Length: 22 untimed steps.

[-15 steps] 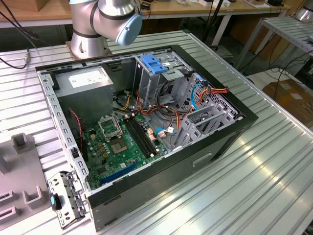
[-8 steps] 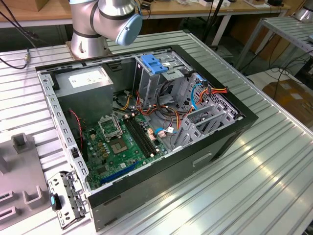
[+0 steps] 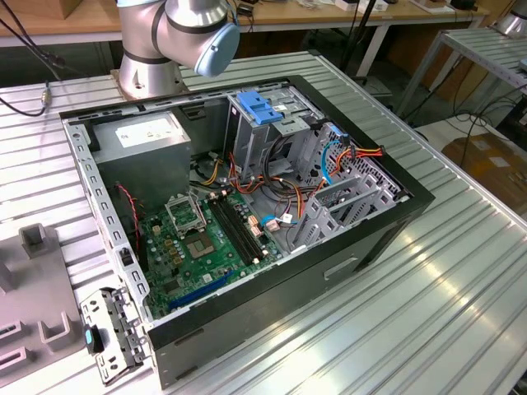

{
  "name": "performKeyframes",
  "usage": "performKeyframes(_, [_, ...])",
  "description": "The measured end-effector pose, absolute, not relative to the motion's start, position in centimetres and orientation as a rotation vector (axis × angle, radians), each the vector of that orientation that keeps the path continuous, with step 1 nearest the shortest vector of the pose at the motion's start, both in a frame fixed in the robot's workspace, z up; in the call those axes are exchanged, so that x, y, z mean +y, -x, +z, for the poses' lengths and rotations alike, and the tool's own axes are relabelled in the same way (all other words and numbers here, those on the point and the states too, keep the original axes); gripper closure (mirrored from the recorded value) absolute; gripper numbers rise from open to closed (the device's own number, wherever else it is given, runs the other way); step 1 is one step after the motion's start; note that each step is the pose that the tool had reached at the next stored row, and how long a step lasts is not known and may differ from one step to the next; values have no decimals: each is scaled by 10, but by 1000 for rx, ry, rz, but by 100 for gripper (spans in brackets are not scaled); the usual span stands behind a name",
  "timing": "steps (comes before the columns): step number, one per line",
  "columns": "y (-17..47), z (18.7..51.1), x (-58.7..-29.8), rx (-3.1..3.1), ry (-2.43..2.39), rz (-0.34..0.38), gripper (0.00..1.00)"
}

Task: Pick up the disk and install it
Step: 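Pick up the disk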

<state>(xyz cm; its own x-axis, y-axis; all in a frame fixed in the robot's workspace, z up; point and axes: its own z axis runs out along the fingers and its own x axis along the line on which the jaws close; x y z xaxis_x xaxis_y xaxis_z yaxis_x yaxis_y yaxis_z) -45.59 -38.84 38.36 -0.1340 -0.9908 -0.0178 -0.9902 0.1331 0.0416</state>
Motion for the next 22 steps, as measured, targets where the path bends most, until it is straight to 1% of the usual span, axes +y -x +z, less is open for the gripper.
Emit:
performKeyframes(11, [455, 376, -381, -2280, -2159, -45, 89])
performKeyframes(12, [455, 375, -380, -2281, -2159, -44, 84])
performKeyframes(13, [455, 375, -379, -2282, -2158, -43, 84])
performKeyframes(14, [455, 373, -378, -2286, -2155, -42, 77])
performKeyframes(15, [455, 372, -378, -2293, -2150, -39, 77])
performKeyframes(18, [455, 370, -378, -2309, -2136, -33, 58])
performKeyframes(19, [455, 369, -378, -2313, -2133, -32, 58])
performKeyframes(22, [455, 364, -377, -2316, -2131, -31, 40])
